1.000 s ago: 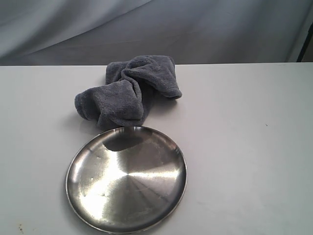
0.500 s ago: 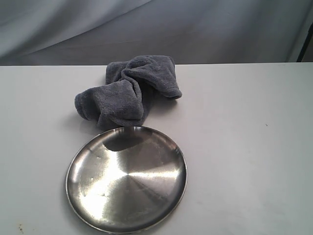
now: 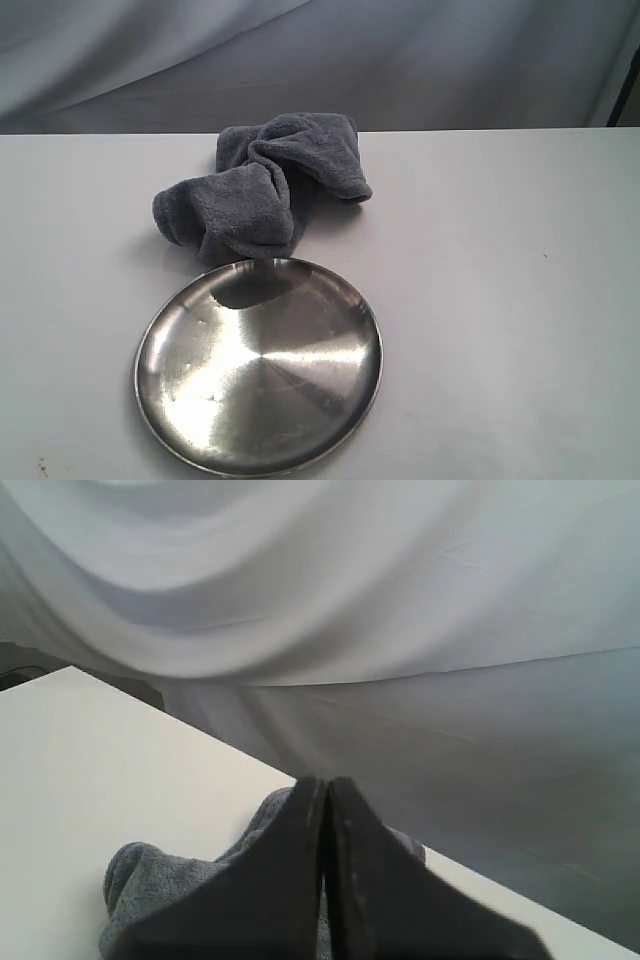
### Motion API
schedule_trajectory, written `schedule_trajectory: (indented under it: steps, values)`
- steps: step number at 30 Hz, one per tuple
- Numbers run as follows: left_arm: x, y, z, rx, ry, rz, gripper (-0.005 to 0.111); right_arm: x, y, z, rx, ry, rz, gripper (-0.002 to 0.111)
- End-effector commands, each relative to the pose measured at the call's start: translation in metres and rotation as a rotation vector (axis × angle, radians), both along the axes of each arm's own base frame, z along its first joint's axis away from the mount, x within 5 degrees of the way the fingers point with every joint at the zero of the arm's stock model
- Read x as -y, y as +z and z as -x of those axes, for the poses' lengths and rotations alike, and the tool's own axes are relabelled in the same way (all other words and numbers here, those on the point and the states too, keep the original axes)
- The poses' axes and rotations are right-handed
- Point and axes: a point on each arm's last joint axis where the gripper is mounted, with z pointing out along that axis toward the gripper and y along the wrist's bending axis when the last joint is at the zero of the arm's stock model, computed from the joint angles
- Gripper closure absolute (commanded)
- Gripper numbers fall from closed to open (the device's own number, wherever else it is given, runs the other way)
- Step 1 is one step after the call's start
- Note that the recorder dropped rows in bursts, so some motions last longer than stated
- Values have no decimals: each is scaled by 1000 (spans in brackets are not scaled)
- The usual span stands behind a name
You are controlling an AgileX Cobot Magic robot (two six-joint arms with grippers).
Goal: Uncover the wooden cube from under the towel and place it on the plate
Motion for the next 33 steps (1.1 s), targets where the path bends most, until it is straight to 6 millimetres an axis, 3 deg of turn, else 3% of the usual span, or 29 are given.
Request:
schedule_trajectory:
  steps: [1, 7, 16, 25, 33]
  values:
    - [0, 0, 0, 10, -4, 1, 105, -3, 2, 2, 6, 31, 1, 108]
    - [0, 0, 0, 10, -4, 1, 105, -9, 1, 7, -10, 121, -6, 108]
    - [0, 0, 0, 10, -4, 1, 105, -13, 11, 10, -22, 159, -177, 108]
    - [0, 0, 0, 10, -4, 1, 105, -18, 12, 16, 96, 275, -70, 108]
    - [0, 0, 0, 10, -4, 1, 105, -13, 19, 13, 271, 197, -245, 108]
